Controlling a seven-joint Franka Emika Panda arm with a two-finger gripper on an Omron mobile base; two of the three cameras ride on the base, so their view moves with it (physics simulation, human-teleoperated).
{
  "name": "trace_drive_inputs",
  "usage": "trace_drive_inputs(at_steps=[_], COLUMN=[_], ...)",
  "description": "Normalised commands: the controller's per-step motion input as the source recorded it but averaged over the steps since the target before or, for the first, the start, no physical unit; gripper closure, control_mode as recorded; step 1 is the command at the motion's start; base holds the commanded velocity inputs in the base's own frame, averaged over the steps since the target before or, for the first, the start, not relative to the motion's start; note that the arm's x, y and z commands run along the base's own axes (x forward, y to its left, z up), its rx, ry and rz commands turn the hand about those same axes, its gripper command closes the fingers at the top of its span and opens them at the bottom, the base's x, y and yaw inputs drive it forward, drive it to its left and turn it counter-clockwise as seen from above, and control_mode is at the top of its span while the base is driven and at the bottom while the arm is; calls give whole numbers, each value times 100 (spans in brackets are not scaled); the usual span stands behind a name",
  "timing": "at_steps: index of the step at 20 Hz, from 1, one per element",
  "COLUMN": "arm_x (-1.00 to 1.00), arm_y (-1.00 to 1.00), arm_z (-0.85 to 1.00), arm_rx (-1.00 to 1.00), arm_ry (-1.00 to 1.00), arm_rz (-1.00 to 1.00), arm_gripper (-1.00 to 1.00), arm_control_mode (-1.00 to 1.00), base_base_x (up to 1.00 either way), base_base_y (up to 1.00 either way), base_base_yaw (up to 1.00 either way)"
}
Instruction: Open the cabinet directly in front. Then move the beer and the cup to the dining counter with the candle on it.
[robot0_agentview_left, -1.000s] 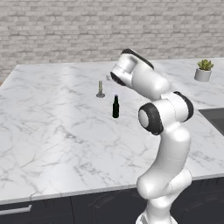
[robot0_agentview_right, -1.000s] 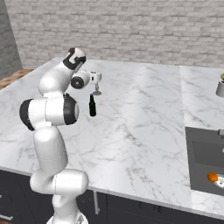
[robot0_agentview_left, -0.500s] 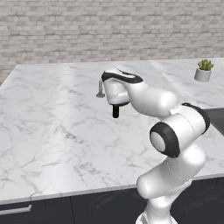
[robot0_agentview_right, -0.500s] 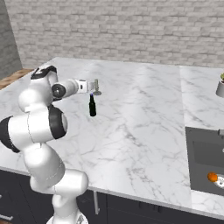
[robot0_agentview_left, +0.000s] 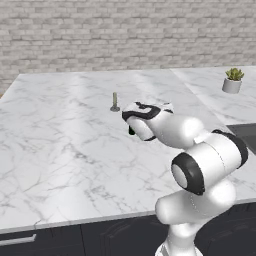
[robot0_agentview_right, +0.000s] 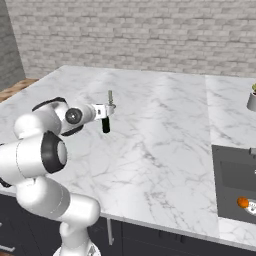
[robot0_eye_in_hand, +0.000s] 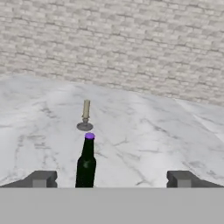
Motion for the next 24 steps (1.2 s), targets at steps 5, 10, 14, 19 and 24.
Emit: trace_drive_inputs(at_steps=[5,10,14,19,24], arm_x=[-2,-18,-17,-41,-100], arm_y=[0,-2,-11,0,0], arm_z=[100,100,37,39,43], arm_rx=[0,0,0,5,5], arm_ry=[58,59,16,-3,-15], arm_rz=[-4,-10,-2,2,7], arm_gripper=[-100,-100,-100,-100,-100], arm_control_mode=[-100,-100,-100,-100,-100], base_base_x=[0,0,0,0,0], base_base_y=[0,0,0,0,0], base_base_yaw=[0,0,0,0,0])
